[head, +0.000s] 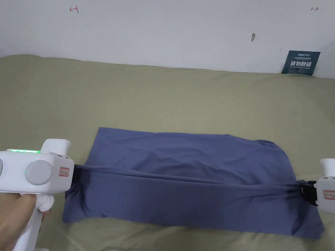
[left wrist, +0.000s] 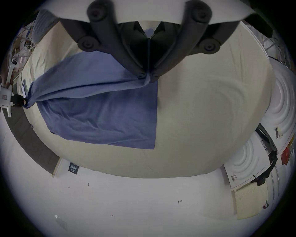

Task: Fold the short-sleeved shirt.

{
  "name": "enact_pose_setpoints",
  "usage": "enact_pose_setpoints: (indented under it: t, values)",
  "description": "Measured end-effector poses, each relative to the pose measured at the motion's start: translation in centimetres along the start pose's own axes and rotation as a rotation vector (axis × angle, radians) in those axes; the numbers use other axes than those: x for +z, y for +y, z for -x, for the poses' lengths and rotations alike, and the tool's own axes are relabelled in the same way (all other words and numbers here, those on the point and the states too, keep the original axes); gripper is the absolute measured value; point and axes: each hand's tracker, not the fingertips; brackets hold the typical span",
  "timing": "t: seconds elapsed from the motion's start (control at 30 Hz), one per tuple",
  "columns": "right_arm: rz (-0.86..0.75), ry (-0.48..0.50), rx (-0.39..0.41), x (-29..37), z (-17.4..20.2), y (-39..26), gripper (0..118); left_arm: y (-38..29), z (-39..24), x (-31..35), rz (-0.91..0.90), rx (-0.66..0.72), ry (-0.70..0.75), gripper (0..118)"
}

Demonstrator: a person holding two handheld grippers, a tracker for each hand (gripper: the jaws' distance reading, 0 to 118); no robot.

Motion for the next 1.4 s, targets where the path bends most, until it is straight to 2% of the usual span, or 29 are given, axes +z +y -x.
enact_pose_setpoints:
  t: [0.27, 0.47, 0.5, 0.53, 0.57, 0.6, 0.63, 0.67, 0.7, 0.77, 0.8, 0.83, 0.87, 0.93, 0.97, 1.0, 1.07, 1.1, 1.13, 1.17, 1.2, 1.23, 1.27, 1.4]
  values:
    - [0.081, -0.014, -0.013, -6.8, -0.3, 1.4, 6, 1.4, -0.7, -5.1, 0.069, -0.005, 0.029, 1]
    - [0.086, -0.015, -0.004, -7.2, -0.1, 1.0, 7, 0.8, -1.0, -6.0, 0.083, -0.015, 0.033, 3]
    - [0.083, -0.013, -0.007, -7.1, -0.2, 0.9, 10, 0.8, -0.9, -5.9, 0.077, -0.014, 0.031, 14]
    - [0.08, 0.0, -0.022, -7.2, -0.4, 0.9, 31, 0.6, -0.8, -5.7, 0.065, -0.009, 0.02, 53]
    - [0.08, 0.01, -0.043, -7.0, -0.5, 0.8, 66, 0.4, -0.7, -5.5, 0.052, -0.003, 0.01, 93]
    - [0.081, 0.008, -0.057, -6.8, -0.7, 0.8, 108, 0.2, -0.6, -5.5, 0.06, 0.006, 0.014, 118]
    - [0.08, 0.011, -0.069, -6.5, -1.0, 0.5, 115, 0.0, -0.4, -5.2, 0.057, 0.015, 0.022, 117]
    - [0.075, 0.021, -0.095, -5.4, -0.8, -0.2, 108, -0.1, -0.2, -4.4, 0.003, 0.03, 0.044, 112]
    - [0.003, 0.02, -0.107, -4.8, -1.3, -0.1, 106, -0.5, -0.1, -3.7, 0.011, 0.033, 0.025, 111]
    - [0.015, 0.015, -0.123, -4.2, -1.9, -0.6, 108, -1.1, 0.0, -2.7, 0.008, 0.045, 0.019, 106]
    - [0.006, 0.017, -0.132, -3.7, -2.2, -1.1, 106, -1.4, 0.0, -2.0, -0.001, 0.044, 0.026, 95]
    - [-0.004, 0.013, -0.133, -3.2, -2.4, -1.6, 93, -1.8, -0.1, -1.3, -0.014, 0.035, 0.039, 66]
    - [-0.008, 0.015, -0.127, -2.7, -2.6, -2.2, 65, -2.3, -0.3, -0.7, -0.019, 0.024, 0.057, 28]
    - [-0.036, 0.008, -0.107, -0.8, -2.4, -3.4, 38, -3.2, -0.2, 0.1, -0.024, 0.02, 0.056, 7]
    - [-0.033, -0.001, -0.103, -0.4, -2.3, -4.0, 7, -3.6, -0.2, 0.6, -0.032, 0.025, 0.063, 2]
    - [-0.056, -0.025, -0.091, 0.0, -2.4, -4.6, 0, -3.9, 0.0, 0.9, -0.025, 0.03, 0.054, 2]
    - [-0.028, 0.026, -0.117, 0.7, -2.6, -5.4, 0, -4.3, 0.6, 1.1, -0.011, 0.06, 0.023, 1]
    - [-0.03, 0.017, -0.117, 0.9, -2.5, -5.8, 0, -4.5, 0.6, 1.2, -0.005, 0.061, 0.018, 1]
    - [-0.03, 0.011, -0.115, 0.9, -2.5, -6.1, 0, -4.6, 0.4, 1.1, -0.001, 0.06, 0.018, 2]
    - [-0.03, 0.009, -0.113, 0.8, -2.4, -6.3, 0, -4.7, 0.4, 0.9, 0.005, 0.061, 0.01, 8]
    - [-0.025, 0.016, -0.114, 1.3, -2.3, -6.5, 0, -4.6, 0.3, 0.5, 0.026, 0.06, -0.002, 35]
    - [-0.02, 0.018, -0.117, 1.3, -2.0, -6.6, 0, -4.7, 0.1, -0.1, 0.049, 0.06, -0.002, 92]
    - [-0.021, 0.015, -0.116, 1.2, -1.8, -6.7, 0, -4.8, -0.3, -0.6, 0.047, 0.06, 0.014, 118]
    - [-0.022, 0.02, -0.104, 1.0, -0.7, -6.5, 0, -4.9, -1.7, -2.4, 0.054, 0.032, 0.074, 117]
